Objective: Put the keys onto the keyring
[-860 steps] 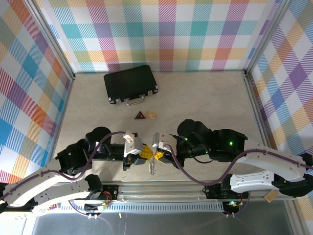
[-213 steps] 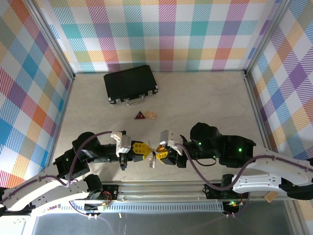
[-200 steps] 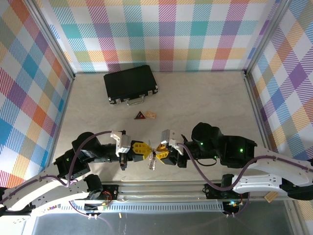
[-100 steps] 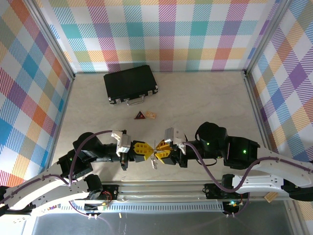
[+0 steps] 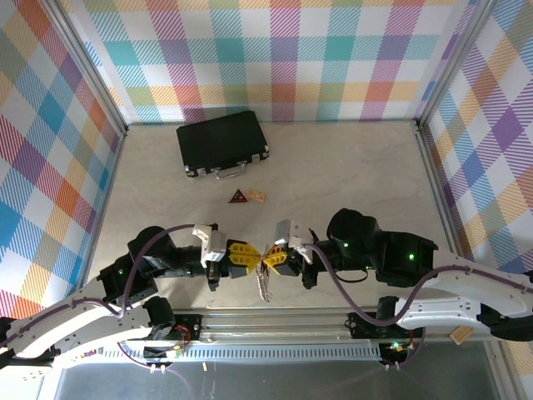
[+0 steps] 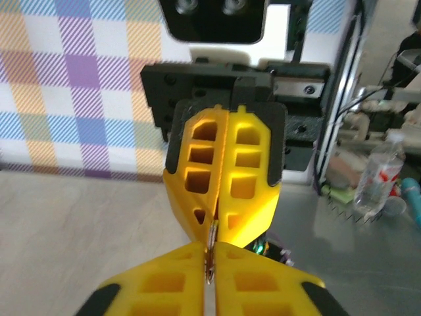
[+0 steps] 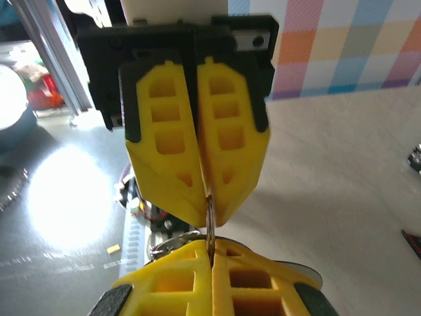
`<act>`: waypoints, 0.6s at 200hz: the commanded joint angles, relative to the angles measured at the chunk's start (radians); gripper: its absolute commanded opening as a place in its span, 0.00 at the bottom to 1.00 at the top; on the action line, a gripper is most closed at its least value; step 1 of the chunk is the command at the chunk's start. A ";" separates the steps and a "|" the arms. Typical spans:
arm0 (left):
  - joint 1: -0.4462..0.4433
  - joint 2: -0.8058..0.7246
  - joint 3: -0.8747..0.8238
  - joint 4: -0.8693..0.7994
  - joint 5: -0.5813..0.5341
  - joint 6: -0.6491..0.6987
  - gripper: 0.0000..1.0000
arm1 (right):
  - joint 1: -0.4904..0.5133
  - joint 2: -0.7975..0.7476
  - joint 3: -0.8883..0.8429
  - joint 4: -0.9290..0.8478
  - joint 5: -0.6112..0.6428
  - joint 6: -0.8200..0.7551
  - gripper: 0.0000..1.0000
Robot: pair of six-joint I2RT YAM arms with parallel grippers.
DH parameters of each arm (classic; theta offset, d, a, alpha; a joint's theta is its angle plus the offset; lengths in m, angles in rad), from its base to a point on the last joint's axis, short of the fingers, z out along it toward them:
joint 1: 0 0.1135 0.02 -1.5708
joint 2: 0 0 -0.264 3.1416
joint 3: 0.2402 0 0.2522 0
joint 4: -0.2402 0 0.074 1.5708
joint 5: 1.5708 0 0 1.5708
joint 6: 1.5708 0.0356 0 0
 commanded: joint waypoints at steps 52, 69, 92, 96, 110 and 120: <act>-0.003 0.037 0.043 -0.125 -0.087 0.087 0.19 | 0.005 0.123 0.182 -0.211 0.000 -0.091 0.00; -0.003 0.042 0.041 -0.119 -0.079 0.083 0.13 | 0.005 0.152 0.213 -0.249 0.007 -0.100 0.00; -0.003 0.040 0.043 -0.118 -0.075 0.080 0.04 | 0.007 0.179 0.245 -0.292 0.019 -0.112 0.00; -0.003 0.039 0.044 -0.117 -0.075 0.079 0.01 | 0.007 0.181 0.246 -0.294 0.022 -0.113 0.00; -0.004 0.036 0.049 -0.116 -0.072 0.076 0.00 | 0.009 0.179 0.247 -0.292 0.030 -0.113 0.00; -0.004 0.032 0.048 -0.109 -0.070 0.071 0.00 | 0.011 0.171 0.241 -0.281 0.033 -0.110 0.00</act>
